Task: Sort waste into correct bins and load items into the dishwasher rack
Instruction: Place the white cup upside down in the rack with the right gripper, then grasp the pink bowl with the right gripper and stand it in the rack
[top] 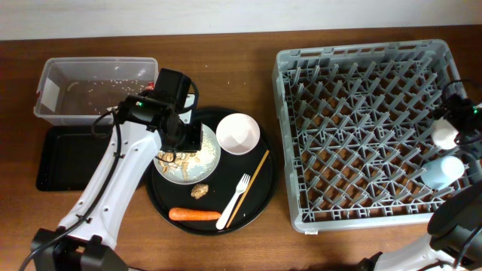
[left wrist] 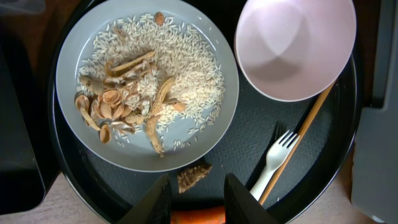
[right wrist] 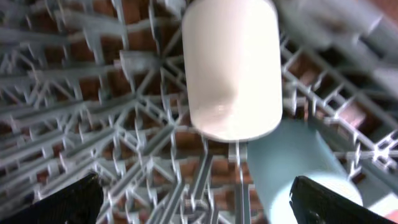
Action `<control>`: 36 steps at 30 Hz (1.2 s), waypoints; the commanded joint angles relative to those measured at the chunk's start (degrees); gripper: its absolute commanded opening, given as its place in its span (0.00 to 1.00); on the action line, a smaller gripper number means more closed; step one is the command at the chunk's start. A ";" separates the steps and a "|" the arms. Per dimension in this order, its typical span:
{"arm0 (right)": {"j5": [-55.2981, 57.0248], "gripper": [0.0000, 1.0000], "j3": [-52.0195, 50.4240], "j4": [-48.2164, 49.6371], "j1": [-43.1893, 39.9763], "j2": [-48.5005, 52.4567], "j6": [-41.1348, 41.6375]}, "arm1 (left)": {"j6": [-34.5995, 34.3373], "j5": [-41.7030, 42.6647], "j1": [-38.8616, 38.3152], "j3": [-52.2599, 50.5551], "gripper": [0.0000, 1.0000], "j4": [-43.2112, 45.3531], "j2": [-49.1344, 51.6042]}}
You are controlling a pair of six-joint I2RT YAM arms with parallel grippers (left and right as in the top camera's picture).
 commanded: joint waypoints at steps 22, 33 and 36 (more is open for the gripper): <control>4.13 0.80 0.76 18.64 65.55 13.31 -7.28 | -3.45 -2.29 24.92 0.02 0.71 -6.40 -0.46; 3.93 0.20 -1.18 18.03 65.53 17.92 -5.77 | -3.45 -2.29 24.92 0.04 0.72 -6.05 -0.46; 4.50 0.04 0.98 15.74 65.37 17.09 -4.31 | -3.45 -2.29 24.92 0.02 0.72 -6.10 -0.46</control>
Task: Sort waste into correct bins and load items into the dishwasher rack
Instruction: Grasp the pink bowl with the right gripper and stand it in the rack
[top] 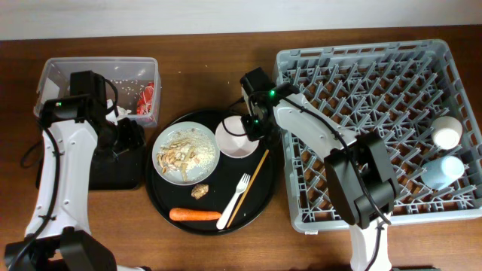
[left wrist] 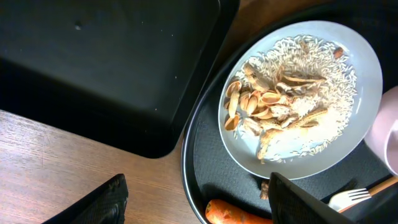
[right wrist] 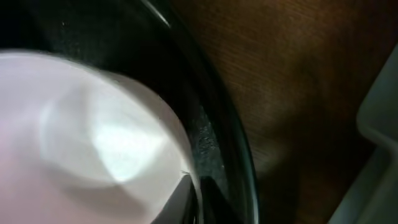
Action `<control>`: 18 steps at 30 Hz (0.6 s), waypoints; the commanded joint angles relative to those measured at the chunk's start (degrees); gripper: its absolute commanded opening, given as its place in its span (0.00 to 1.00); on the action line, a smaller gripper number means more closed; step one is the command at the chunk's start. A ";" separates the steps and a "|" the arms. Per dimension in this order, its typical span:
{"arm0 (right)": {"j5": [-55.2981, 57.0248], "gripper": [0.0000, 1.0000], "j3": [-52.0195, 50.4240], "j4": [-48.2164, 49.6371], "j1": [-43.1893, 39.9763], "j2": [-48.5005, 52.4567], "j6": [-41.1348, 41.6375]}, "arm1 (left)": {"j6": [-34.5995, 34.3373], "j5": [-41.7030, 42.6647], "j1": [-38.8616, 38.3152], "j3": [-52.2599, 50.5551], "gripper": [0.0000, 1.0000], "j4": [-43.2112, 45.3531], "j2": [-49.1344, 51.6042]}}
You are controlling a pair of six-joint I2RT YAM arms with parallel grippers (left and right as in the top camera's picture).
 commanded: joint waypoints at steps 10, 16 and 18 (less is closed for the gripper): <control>55.95 0.04 24.59 -40.50 -21.22 -18.84 24.22 | -0.61 0.02 0.39 0.02 0.72 0.39 -0.46; 64.78 0.04 19.65 -30.45 -33.53 -16.94 28.52 | -0.59 0.04 0.39 0.02 0.72 0.33 -0.46; 64.61 0.04 19.39 -28.59 -34.80 -14.34 28.50 | -0.61 0.02 0.39 0.02 0.72 0.37 -0.46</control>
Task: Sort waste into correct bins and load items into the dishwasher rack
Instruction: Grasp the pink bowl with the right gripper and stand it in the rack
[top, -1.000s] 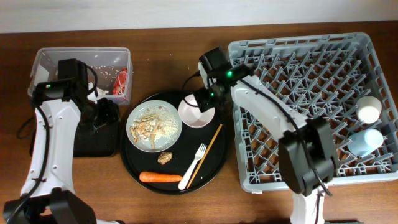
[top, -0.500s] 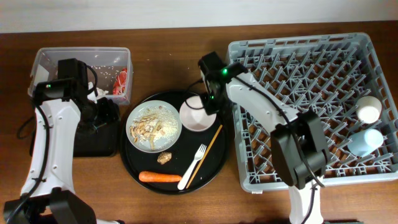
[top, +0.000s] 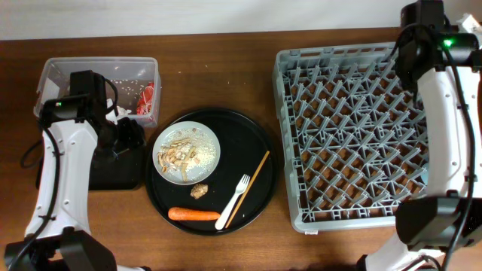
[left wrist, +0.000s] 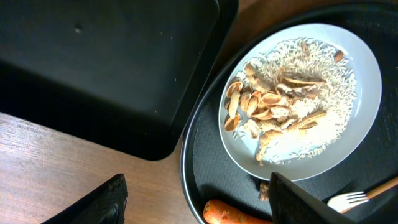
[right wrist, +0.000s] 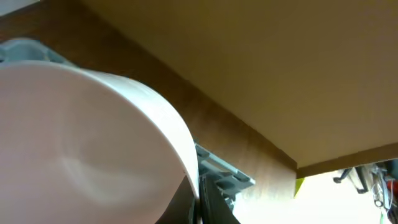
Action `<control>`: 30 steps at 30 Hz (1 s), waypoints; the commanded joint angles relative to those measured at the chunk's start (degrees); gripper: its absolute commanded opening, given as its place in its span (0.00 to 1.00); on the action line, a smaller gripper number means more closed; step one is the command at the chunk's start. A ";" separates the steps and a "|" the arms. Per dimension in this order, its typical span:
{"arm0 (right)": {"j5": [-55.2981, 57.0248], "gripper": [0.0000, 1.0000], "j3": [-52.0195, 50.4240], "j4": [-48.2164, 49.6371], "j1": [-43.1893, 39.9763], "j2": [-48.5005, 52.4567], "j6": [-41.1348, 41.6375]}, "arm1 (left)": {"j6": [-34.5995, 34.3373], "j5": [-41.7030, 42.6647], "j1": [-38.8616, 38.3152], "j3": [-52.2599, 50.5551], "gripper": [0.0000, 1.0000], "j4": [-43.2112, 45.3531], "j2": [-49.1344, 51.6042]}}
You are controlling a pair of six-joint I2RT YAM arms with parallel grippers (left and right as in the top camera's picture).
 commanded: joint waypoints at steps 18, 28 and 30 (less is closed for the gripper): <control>15.87 0.04 -14.58 30.25 2.43 20.04 -14.53 | -0.83 1.09 0.39 0.04 0.72 -0.50 -0.46; -7.74 0.99 -14.75 12.52 5.14 15.21 -14.49 | -0.81 1.07 0.50 0.04 0.72 0.31 -0.46; -14.23 0.99 -14.45 11.96 5.14 7.06 -14.56 | -0.81 1.05 0.50 0.04 0.72 0.28 -0.46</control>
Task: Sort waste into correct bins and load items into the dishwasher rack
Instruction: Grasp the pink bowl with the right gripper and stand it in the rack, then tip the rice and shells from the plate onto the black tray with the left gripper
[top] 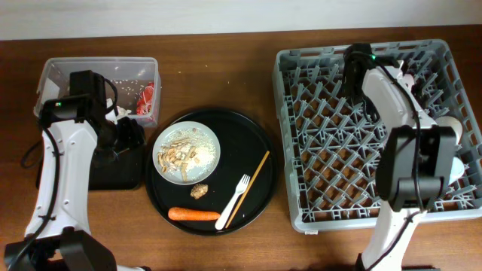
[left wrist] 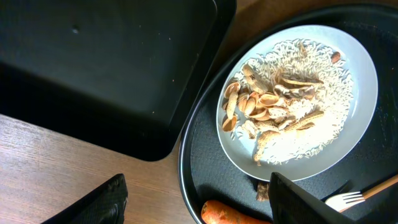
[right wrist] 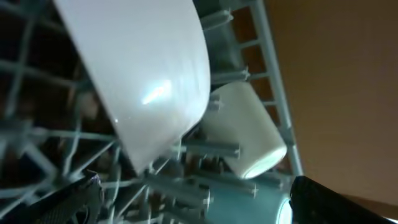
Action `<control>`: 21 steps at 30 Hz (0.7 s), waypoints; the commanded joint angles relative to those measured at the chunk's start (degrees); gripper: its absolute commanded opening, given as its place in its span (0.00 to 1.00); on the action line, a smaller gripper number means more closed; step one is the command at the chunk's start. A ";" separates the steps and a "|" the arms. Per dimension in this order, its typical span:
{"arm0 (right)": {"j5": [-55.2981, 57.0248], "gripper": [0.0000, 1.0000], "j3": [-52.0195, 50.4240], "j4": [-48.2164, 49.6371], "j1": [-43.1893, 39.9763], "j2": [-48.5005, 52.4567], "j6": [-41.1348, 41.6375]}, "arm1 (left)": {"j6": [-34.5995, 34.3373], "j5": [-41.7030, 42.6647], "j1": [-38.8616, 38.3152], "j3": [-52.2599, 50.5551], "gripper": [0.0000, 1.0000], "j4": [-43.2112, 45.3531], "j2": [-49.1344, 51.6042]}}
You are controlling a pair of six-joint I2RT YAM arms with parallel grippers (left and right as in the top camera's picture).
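A white bowl (right wrist: 149, 81) stands on its edge between the prongs of the grey dishwasher rack (top: 331, 188), at its far right (top: 410, 75). My right gripper (right wrist: 196, 186) is open just off the bowl, holding nothing. A white cup (right wrist: 245, 130) and a pale blue cup (right wrist: 273, 205) lie beside the bowl. My left gripper (left wrist: 199, 205) is open above the seam between the black bin (left wrist: 106, 68) and the round black tray (left wrist: 205, 162). On the tray are a plate of rice and shells (left wrist: 298, 102), a carrot (left wrist: 230, 214), a white fork (top: 233, 202) and a chopstick (top: 252, 181).
A clear tub (top: 98, 90) with crumbs and a red wrapper stands at the far left, behind the black bin. A brown scrap (top: 199, 191) lies on the tray below the plate. The rack fills the right half of the table.
My right gripper held the white bowl up beyond the rack's far right corner. Now the bowl stands in the rack and the gripper is open. The left arm has not moved.
First the bowl sat on the tray, my left gripper hung over the plate and my right gripper was open by the cups in the rack. Then the left was over the black bin and the right shut on the bowl's rim. The bowl left the tray and now stands in the rack.
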 commanded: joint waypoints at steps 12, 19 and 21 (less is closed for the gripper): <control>-59.36 0.99 -0.35 -19.96 6.47 -29.64 -14.08 | -0.57 4.44 -20.00 -3.91 0.77 12.07 0.57; -59.36 0.99 -0.37 -20.41 4.02 -29.64 -14.08 | -0.59 -2.01 -35.69 -6.80 0.69 13.86 16.46; -59.39 0.99 -0.37 -20.48 4.02 -29.64 -14.08 | -0.59 -4.13 -35.78 -6.86 0.58 13.44 18.80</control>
